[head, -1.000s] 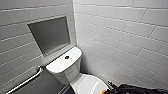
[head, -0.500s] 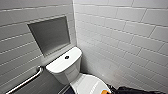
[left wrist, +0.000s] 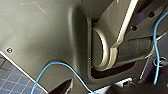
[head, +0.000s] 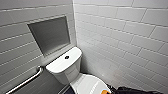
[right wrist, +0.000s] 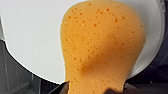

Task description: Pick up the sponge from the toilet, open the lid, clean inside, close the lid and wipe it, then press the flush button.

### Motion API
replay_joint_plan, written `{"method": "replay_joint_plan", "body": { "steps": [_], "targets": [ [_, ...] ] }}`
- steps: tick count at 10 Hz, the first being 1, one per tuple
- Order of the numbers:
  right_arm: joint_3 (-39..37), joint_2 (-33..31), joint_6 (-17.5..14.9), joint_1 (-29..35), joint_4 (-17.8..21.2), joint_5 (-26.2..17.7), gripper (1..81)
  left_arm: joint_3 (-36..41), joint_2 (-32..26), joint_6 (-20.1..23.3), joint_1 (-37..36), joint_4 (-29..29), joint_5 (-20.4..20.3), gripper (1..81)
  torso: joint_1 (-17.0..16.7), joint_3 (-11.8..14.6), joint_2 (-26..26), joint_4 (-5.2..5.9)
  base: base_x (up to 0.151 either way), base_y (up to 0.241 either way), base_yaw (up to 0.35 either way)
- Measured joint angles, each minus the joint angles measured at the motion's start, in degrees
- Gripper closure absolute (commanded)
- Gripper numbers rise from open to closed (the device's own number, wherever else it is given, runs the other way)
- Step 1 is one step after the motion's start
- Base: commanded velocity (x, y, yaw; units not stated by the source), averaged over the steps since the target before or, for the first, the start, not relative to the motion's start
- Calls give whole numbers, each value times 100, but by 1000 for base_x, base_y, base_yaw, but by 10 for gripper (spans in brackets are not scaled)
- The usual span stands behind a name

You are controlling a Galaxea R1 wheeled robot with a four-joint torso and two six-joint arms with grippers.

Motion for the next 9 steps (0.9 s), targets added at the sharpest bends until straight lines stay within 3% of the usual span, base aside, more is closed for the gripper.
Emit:
{"method": "replay_joint_plan", "body": {
  "steps": [9],
  "targets": [
    [-708,449,-26,-134,-5,-27,10,0,-28,2,0,-2,0,10,0,-68,-2,0,0,0,0]
  ]
}}
